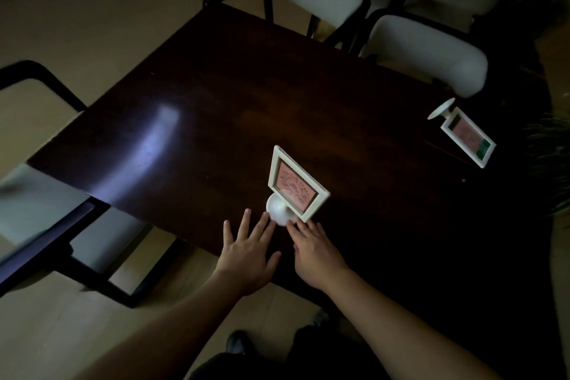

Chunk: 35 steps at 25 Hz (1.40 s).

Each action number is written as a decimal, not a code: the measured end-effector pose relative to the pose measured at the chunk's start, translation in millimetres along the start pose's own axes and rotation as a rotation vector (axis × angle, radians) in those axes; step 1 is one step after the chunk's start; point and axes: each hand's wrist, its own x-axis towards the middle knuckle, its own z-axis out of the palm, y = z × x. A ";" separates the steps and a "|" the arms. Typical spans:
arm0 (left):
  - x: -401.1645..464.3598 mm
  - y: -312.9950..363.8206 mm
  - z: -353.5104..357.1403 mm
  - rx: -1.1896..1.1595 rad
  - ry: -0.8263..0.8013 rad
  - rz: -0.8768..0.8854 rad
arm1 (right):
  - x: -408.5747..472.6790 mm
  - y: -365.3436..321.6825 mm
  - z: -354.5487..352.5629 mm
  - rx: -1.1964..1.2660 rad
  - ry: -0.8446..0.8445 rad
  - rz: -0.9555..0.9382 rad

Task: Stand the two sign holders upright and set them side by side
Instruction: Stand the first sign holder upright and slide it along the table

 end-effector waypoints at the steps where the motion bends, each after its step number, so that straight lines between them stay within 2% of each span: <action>1: 1.0 -6.9 -2.9 0.002 -0.006 -0.001 | 5.5 -5.2 0.0 -0.003 -0.004 -0.005; 17: 46.9 -55.6 -34.3 -0.008 0.009 -0.119 | 88.2 -32.0 -15.0 -0.023 -0.052 -0.068; 35: 91.7 -171.6 -73.7 0.037 0.026 0.036 | 177.1 -110.6 -18.8 0.056 -0.015 0.095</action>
